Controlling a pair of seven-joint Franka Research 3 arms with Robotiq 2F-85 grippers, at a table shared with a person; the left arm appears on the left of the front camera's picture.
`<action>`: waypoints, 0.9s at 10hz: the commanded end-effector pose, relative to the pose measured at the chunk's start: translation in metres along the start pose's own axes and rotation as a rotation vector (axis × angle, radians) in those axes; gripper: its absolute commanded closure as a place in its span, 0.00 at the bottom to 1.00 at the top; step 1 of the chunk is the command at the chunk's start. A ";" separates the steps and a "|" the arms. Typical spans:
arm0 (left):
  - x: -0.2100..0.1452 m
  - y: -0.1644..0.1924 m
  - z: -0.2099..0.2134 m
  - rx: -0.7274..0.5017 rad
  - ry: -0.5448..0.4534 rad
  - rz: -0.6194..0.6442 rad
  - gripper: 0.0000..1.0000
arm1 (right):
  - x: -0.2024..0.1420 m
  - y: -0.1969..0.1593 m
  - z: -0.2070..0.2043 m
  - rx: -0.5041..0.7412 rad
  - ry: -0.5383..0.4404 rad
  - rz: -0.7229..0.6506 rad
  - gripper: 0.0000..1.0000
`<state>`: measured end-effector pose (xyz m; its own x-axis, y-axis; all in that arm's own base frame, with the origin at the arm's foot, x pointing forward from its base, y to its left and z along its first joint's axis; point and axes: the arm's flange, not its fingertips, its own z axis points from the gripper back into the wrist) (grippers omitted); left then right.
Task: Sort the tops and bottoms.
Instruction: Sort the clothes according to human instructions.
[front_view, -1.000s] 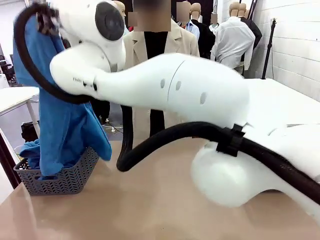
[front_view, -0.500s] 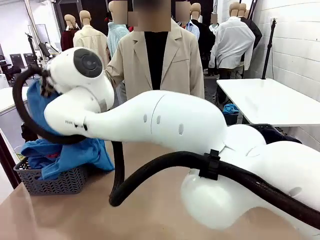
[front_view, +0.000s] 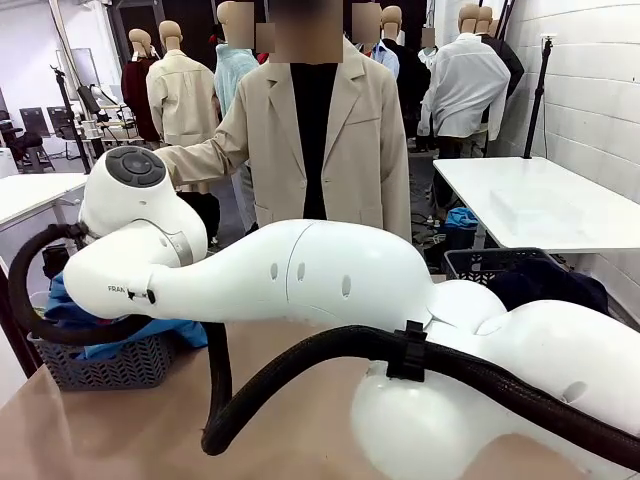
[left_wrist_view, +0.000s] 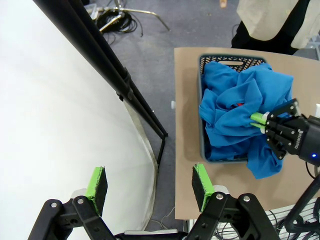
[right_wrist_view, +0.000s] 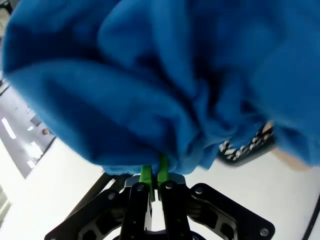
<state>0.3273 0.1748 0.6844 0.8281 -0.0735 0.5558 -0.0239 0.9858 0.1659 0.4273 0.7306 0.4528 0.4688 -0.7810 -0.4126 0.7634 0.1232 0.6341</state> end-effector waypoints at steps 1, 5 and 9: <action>0.000 0.001 0.001 -0.001 0.003 -0.009 0.12 | -0.062 0.068 -0.085 -0.086 -0.094 0.077 1.00; 0.000 0.001 0.001 -0.001 0.003 -0.009 0.12 | -0.066 0.060 -0.083 -0.140 -0.107 0.068 1.00; 0.000 0.001 0.001 -0.001 0.003 -0.009 0.12 | -0.091 0.090 -0.043 -0.153 -0.102 0.129 0.49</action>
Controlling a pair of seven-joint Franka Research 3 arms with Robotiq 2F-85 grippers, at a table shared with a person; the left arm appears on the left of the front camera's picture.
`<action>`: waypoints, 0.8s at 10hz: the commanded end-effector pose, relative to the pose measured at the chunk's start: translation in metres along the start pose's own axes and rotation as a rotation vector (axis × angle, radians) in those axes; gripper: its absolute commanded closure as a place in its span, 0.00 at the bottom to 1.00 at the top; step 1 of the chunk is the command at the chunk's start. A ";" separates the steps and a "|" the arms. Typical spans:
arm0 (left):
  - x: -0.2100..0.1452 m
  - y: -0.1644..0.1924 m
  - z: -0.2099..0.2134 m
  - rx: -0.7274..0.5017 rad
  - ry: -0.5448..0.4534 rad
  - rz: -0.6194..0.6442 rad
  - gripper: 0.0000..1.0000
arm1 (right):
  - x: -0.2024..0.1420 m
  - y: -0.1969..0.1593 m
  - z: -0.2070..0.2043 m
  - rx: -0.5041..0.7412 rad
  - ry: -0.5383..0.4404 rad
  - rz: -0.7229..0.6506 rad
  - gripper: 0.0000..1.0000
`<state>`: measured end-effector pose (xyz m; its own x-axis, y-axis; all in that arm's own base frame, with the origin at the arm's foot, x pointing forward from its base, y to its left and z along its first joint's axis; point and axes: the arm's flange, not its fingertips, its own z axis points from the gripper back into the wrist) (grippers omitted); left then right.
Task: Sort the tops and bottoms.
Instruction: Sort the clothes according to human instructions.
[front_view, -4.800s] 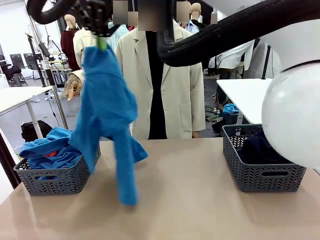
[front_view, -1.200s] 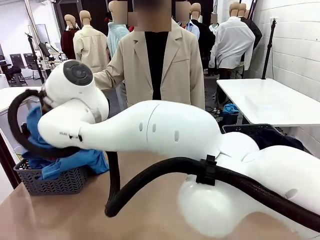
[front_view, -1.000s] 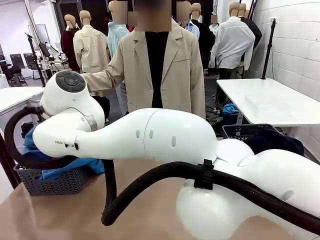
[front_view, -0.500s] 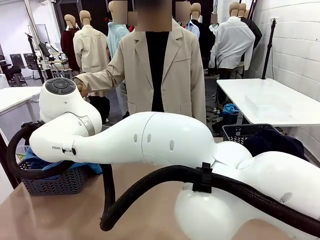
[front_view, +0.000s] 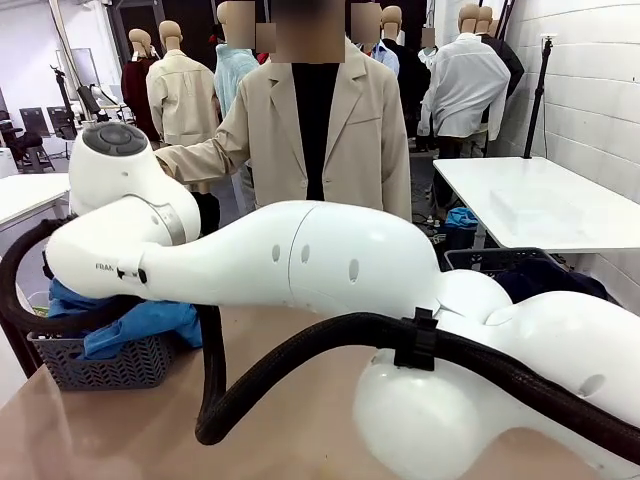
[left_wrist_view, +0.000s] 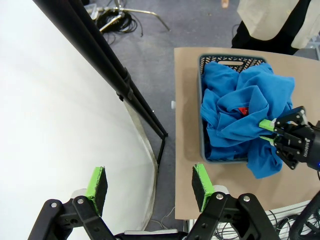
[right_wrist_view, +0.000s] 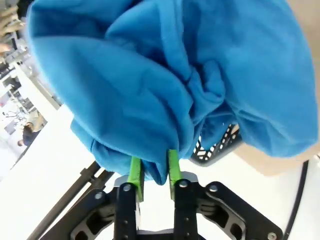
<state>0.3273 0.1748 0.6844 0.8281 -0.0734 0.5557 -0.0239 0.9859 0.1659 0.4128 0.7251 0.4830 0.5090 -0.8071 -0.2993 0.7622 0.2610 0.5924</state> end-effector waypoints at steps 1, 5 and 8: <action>0.000 0.001 0.001 -0.001 0.003 -0.009 0.12 | -0.076 0.102 -0.045 -0.061 -0.036 0.058 0.29; 0.000 0.001 0.001 -0.001 0.003 -0.009 0.12 | -0.063 0.128 0.043 -0.155 0.033 0.234 0.00; 0.000 0.001 0.001 -0.001 0.003 -0.009 0.12 | 0.023 0.133 0.187 -0.427 0.172 0.530 0.00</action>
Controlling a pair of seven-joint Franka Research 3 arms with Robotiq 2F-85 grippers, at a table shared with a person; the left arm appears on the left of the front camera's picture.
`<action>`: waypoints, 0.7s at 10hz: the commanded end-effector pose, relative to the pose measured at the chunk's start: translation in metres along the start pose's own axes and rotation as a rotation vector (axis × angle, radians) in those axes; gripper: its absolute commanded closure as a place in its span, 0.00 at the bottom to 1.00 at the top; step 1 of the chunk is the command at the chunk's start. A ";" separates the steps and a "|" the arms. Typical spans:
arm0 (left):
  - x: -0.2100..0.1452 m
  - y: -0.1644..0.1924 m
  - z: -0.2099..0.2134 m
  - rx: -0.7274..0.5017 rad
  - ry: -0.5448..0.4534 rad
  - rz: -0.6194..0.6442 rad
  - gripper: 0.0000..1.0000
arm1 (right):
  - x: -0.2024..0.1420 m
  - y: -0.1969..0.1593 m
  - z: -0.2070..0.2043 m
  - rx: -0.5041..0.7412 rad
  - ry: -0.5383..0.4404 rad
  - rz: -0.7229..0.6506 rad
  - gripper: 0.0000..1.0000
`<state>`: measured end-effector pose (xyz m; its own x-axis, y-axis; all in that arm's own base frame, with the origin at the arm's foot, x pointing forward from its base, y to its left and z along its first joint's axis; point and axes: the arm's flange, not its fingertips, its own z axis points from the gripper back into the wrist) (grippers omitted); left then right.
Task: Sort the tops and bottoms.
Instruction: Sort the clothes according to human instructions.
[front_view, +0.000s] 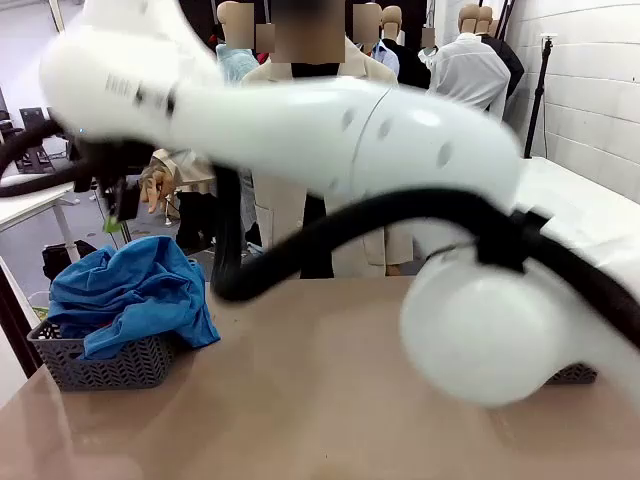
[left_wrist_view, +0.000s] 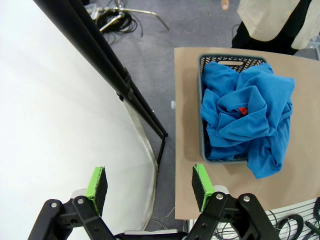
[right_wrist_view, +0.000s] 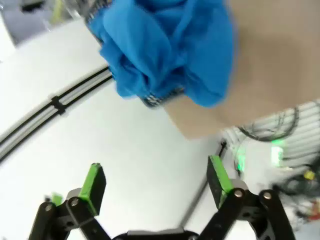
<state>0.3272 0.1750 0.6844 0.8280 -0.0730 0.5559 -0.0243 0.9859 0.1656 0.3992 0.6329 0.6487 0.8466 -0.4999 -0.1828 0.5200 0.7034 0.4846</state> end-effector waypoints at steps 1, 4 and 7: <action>0.000 0.001 0.001 -0.001 0.003 -0.009 0.12 | 0.059 0.023 0.068 -0.245 0.044 0.103 0.00; 0.000 0.001 0.001 -0.001 0.003 -0.009 0.12 | 0.114 -0.101 0.145 -0.571 -0.209 0.212 0.00; 0.000 0.001 0.001 -0.001 0.003 -0.009 0.12 | 0.118 -0.089 0.150 -0.502 -0.050 0.164 0.00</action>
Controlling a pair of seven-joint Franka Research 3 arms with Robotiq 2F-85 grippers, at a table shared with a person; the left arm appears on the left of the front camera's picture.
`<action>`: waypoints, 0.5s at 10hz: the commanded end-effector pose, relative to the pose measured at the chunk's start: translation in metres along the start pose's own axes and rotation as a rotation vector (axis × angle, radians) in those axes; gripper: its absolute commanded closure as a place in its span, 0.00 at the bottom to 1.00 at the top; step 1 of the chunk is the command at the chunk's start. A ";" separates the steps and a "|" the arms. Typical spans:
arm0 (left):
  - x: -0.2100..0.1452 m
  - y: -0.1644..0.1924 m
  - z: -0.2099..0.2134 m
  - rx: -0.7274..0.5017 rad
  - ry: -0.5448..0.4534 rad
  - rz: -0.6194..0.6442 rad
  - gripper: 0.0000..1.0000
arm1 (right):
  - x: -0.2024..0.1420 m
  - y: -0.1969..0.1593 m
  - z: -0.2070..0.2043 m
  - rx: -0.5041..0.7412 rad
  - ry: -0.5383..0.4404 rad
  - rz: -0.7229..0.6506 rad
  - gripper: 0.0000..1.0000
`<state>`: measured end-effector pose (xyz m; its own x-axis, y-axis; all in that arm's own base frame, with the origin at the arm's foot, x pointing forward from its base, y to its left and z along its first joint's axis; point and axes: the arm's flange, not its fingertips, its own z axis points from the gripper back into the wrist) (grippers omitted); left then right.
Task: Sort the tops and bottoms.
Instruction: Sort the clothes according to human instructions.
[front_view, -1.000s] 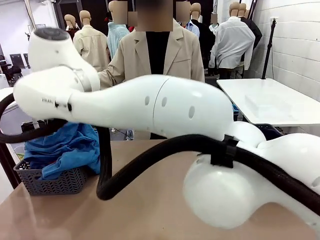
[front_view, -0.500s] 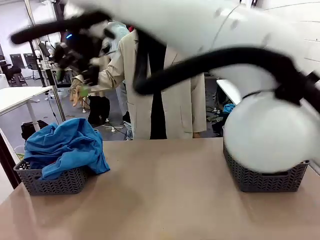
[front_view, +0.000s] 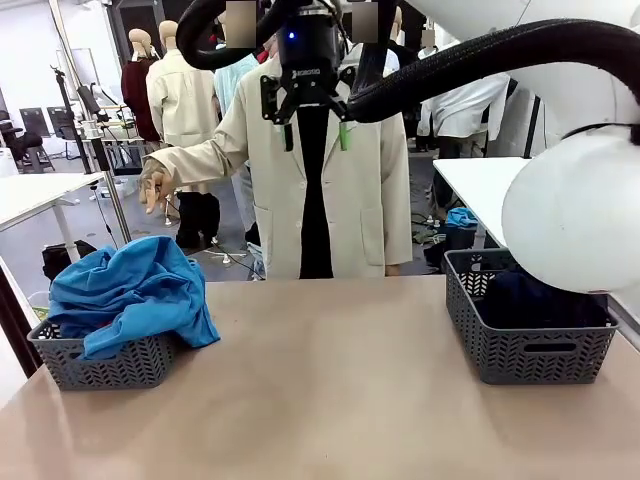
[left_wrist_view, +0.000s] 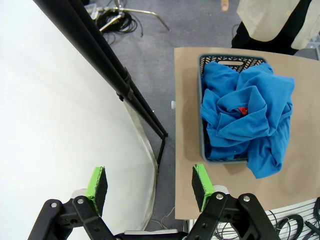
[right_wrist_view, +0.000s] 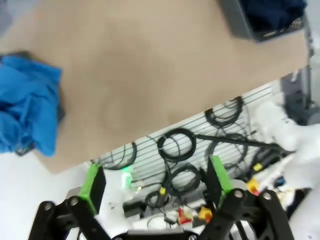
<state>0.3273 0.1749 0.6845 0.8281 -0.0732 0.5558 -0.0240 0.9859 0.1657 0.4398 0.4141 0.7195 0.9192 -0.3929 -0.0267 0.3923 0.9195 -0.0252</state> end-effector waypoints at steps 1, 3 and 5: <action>0.000 0.001 0.001 -0.001 0.003 -0.009 0.12 | -0.012 0.019 -0.007 0.057 0.065 0.015 0.00; 0.000 0.000 0.000 0.000 0.000 0.000 0.12 | 0.009 -0.016 -0.014 -0.194 -0.061 0.344 0.00; 0.013 -0.055 -0.022 -0.010 -0.013 -0.055 0.12 | 0.045 -0.086 -0.041 -0.291 -0.015 0.411 0.00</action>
<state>0.3388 0.1490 0.6777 0.8298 -0.1113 0.5468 0.0106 0.9829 0.1840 0.4527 0.3685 0.6980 0.9910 -0.0764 -0.1096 0.0488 0.9708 -0.2348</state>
